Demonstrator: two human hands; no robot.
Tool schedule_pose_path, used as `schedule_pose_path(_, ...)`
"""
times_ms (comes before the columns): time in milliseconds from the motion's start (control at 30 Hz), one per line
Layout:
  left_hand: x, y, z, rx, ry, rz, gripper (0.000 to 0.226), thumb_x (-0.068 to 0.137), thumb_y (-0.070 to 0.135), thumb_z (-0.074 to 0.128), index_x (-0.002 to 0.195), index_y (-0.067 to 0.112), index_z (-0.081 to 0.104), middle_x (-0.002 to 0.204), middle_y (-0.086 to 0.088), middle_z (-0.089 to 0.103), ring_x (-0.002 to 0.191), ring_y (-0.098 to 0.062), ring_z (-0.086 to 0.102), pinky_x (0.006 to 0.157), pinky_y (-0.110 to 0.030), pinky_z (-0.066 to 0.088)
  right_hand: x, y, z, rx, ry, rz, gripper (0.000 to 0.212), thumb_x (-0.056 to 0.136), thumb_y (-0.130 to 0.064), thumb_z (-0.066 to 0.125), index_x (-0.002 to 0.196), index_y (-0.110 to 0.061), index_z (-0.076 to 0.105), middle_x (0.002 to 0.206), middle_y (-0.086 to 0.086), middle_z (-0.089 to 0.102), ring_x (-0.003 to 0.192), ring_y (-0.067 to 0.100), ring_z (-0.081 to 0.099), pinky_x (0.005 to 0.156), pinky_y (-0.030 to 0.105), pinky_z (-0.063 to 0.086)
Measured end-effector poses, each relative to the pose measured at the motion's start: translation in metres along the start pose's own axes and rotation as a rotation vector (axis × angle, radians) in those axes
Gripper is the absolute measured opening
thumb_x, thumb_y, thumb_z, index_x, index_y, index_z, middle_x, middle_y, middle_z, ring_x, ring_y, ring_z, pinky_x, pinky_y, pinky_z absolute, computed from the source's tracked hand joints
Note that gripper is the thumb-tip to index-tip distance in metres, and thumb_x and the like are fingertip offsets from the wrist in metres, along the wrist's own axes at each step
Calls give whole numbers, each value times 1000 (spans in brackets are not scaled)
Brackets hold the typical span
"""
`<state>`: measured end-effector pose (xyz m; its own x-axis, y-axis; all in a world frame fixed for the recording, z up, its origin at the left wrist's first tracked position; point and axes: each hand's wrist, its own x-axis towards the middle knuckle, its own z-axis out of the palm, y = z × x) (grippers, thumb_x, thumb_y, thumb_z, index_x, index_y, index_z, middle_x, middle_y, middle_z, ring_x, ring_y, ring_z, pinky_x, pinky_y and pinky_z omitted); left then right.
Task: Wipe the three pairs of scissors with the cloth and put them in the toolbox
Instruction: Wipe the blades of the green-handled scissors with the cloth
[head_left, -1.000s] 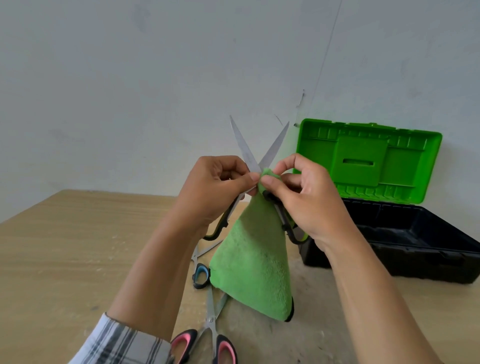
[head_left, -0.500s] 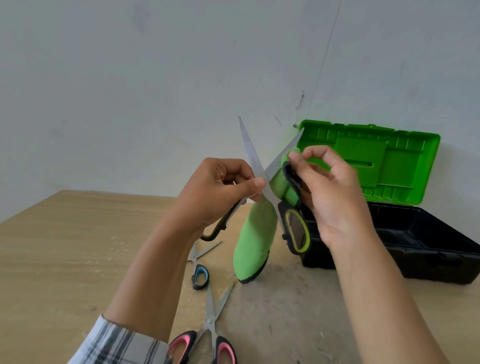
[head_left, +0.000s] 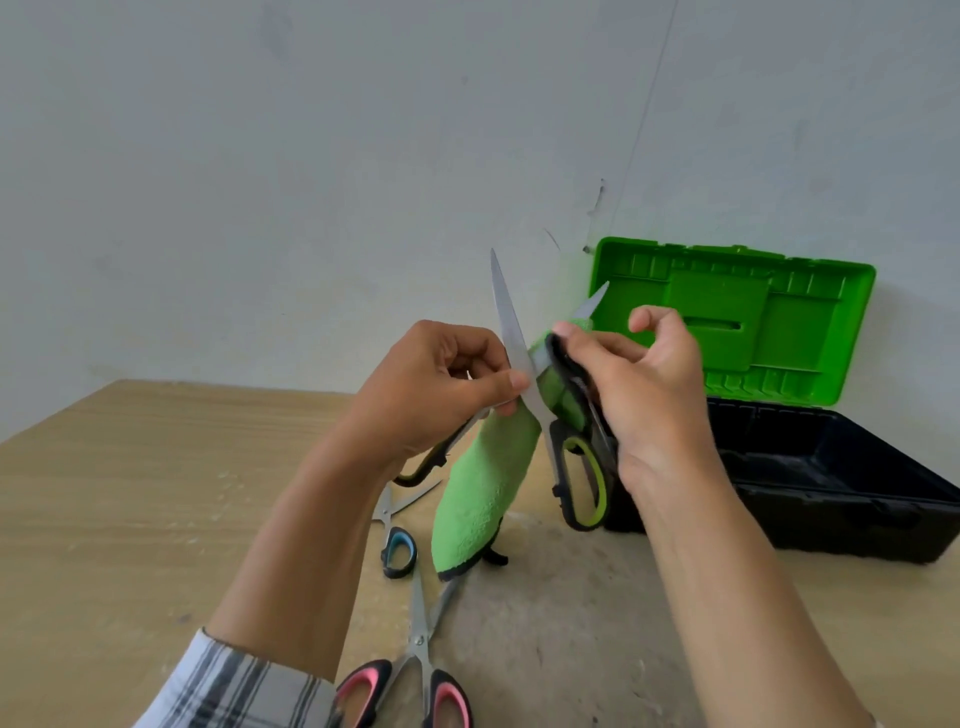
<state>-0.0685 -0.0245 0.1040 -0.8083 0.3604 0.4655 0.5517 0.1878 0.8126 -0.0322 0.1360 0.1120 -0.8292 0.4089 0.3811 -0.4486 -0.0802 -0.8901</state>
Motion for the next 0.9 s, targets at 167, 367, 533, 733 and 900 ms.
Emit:
schedule_pose_path(167,-3,2,0,38,-62,-43,18,84,23,74,73,9,70,64,0,72,56,-2,56,73,-32,46,9,-4,-14,82,82,19,46,84,-4,79,97,-21,38,73,3,72,60,15,67,62,34,60)
schedule_pose_path(367,-5,3,-13,76,-113,-93,19,83,27,74,75,11,70,65,0,72,60,-4,58,79,-36,49,9,-1,-10,167,114,25,46,84,-3,78,98,-19,37,68,1,70,56,13,65,57,29,57)
schedule_pose_path(533,-6,1,-17,34,-102,-125,20,86,25,72,77,8,67,71,-3,72,67,-10,62,73,-30,55,15,-8,-21,211,250,-19,39,85,-6,78,93,-22,43,74,1,69,60,9,67,60,27,58)
schedule_pose_path(733,-5,2,-14,-413,20,-214,22,91,15,63,90,-6,56,110,-19,70,95,-24,74,78,-39,61,20,-25,-45,-56,110,-51,35,85,-9,77,95,-24,47,78,1,74,65,10,70,67,31,56)
schedule_pose_path(900,-2,4,-4,-616,7,-193,17,98,11,51,83,9,45,110,-18,73,103,-31,71,94,-47,54,8,-30,-48,-417,-135,-98,24,85,-14,77,97,-25,60,86,5,79,75,20,73,76,35,58)
